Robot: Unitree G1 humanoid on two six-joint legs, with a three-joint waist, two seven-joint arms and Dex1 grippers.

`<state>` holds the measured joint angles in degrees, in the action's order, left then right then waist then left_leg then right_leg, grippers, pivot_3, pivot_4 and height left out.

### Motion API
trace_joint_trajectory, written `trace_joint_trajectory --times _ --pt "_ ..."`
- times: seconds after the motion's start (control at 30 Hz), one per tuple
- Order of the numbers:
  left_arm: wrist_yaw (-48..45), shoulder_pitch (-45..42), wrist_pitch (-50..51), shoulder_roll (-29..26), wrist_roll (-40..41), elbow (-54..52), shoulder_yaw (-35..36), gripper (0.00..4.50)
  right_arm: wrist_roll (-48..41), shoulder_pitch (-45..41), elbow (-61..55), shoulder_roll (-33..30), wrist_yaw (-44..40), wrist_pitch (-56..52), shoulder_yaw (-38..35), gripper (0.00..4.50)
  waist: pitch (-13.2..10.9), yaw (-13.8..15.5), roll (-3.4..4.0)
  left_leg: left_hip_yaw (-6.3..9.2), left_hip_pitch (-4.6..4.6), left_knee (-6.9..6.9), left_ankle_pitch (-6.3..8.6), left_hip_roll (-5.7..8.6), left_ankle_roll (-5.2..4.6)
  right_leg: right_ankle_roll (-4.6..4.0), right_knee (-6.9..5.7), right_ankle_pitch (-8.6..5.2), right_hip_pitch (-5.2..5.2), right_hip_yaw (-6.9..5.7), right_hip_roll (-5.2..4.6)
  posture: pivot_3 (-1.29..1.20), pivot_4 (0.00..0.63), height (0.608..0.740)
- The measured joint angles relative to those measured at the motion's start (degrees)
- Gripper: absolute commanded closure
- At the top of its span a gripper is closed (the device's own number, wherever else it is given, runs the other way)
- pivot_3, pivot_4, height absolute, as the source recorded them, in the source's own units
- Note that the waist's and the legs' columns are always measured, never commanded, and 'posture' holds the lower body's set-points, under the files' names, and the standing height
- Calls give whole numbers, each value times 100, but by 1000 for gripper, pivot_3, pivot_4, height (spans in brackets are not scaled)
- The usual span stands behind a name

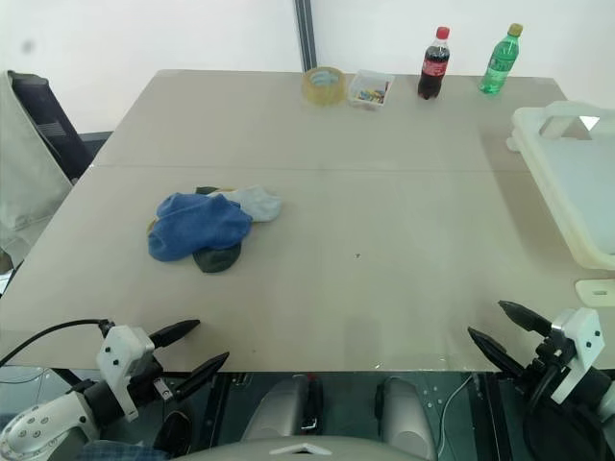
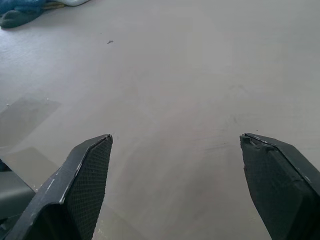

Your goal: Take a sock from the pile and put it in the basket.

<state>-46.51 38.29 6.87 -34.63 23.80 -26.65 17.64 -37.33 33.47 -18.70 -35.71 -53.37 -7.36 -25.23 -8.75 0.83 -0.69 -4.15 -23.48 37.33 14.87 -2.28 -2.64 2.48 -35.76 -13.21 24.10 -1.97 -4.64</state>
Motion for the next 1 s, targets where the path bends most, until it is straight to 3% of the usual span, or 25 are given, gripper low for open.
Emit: trace_joint_trajectory --times 0.47,1.0 --pt "-339 -211 -879 257 -130 697 -25 0 291 -68 -59 -115 3 -128 -16 342 7 0 -4 3 -1 13 -1 -1 -2 -1 -5 2 -3 -2 9 0 150 740" --pt "-457 -375 -1168 501 -103 925 -26 0 331 -134 -163 -114 7 -240 -32 342 16 -1 -10 0 15 22 -1 -1 -2 -2 -15 3 -21 2 14 0 150 740"
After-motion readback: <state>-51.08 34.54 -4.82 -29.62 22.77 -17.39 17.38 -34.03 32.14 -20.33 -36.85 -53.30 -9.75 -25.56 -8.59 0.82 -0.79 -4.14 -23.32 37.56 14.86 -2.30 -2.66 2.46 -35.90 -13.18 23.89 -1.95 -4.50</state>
